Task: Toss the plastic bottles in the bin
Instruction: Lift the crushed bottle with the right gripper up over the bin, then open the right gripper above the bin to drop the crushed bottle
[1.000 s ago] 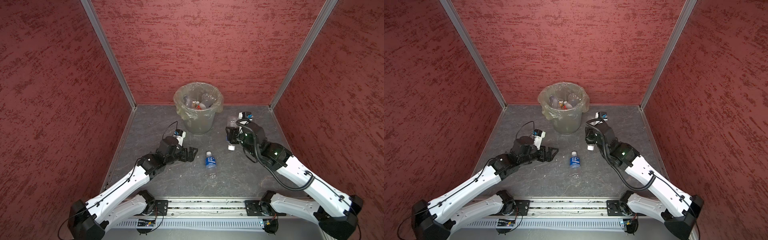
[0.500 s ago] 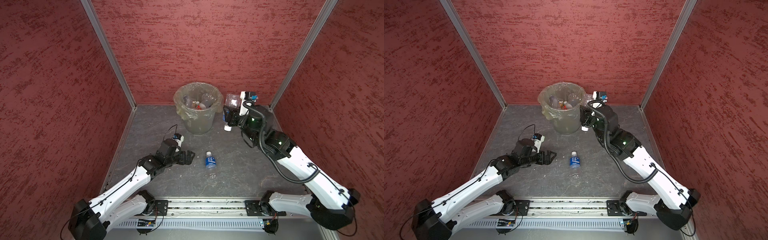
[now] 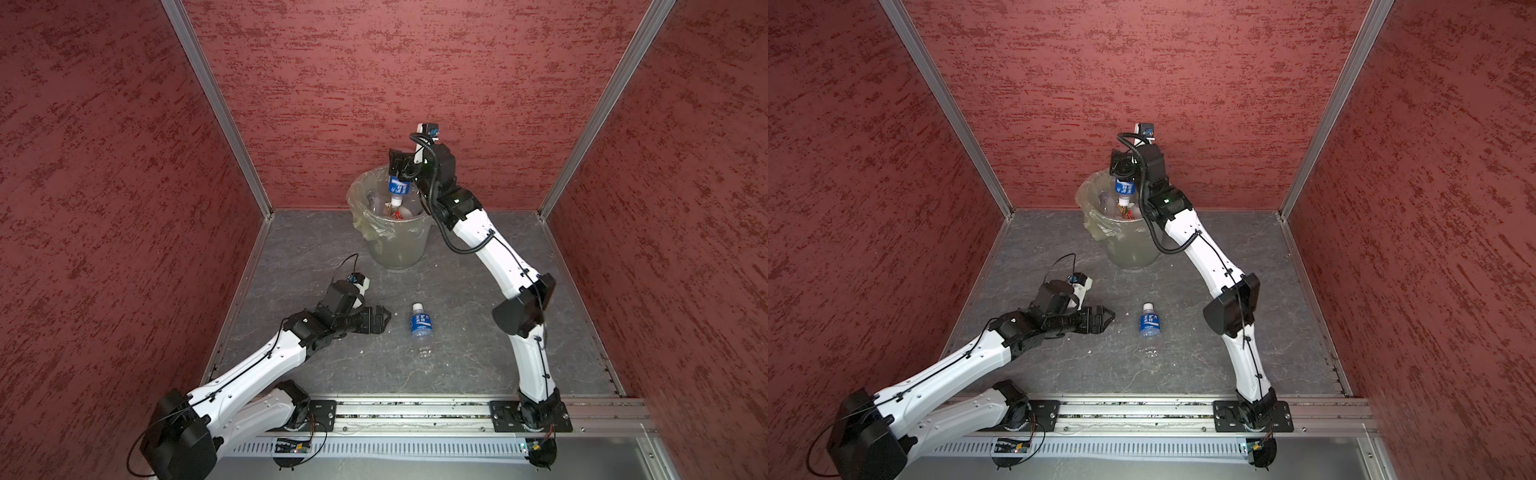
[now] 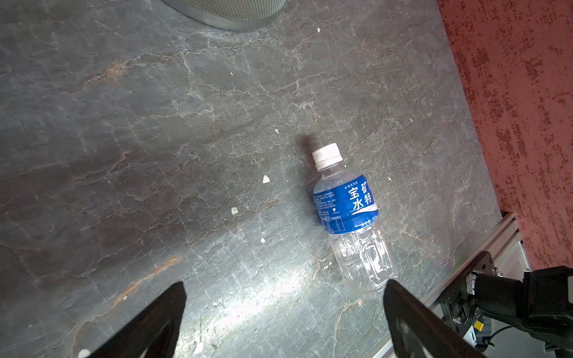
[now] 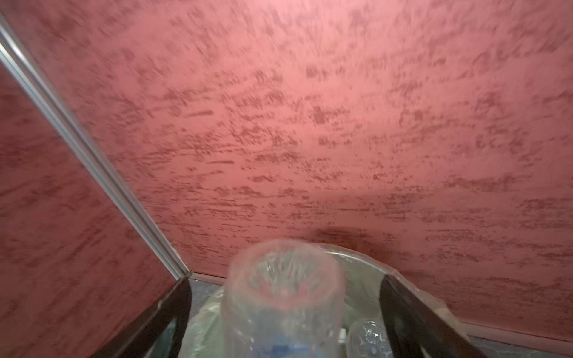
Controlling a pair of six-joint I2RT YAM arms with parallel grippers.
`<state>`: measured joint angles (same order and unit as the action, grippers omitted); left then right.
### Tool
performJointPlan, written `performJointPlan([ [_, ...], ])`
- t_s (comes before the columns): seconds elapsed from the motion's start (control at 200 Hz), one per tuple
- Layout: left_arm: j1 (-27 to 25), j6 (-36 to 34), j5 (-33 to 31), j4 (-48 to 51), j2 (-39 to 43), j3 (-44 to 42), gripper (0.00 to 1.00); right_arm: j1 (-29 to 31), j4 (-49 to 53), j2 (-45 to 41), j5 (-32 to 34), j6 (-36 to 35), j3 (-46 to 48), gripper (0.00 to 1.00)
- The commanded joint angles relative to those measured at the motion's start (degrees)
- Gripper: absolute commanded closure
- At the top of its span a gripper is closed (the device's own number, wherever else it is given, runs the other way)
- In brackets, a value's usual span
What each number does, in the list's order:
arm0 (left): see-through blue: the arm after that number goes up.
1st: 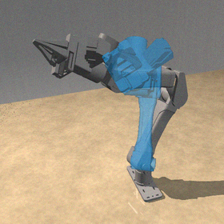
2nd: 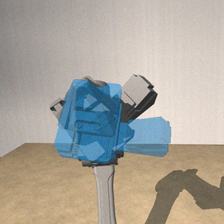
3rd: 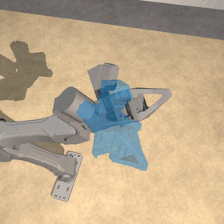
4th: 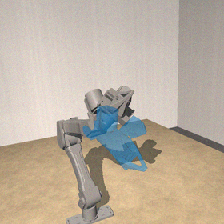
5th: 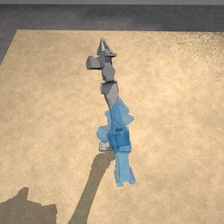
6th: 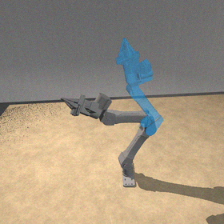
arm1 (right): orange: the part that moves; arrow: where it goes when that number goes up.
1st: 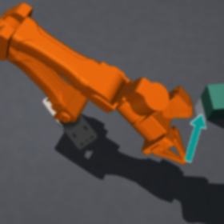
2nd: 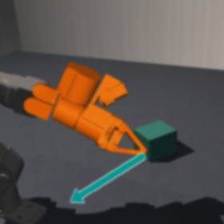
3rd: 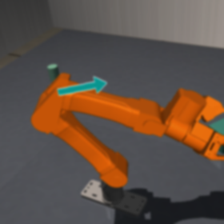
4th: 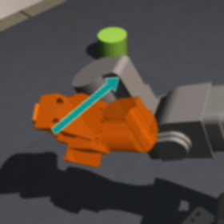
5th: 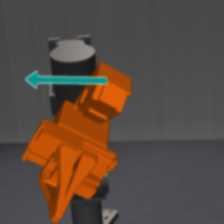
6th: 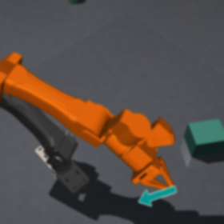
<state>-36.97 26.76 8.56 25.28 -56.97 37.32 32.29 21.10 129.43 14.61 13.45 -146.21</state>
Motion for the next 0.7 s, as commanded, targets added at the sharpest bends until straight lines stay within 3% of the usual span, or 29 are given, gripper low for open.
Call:
performJointPlan([
  [0.0, -0.6, 1.0, -0.2, -1.3, 1.1, 0.0, 0.0, -0.5, 6.2, -0.4, -2.2, -0.1, -5.2, 0.02],
  [0.28, -1.0, 1.1, 0.2, -2.8, 0.1, -0.2, 0.0, -0.6, -7.0, -18.1, -1.7, -0.5, 23.5, 0.01],
  [0.696, -4.6, 1.4, -0.4, -5.0, -7.8, 4.6, 0.0, -0.7, -11.8, -33.6, 0.1, -0.6, 43.5, 0.01],
])
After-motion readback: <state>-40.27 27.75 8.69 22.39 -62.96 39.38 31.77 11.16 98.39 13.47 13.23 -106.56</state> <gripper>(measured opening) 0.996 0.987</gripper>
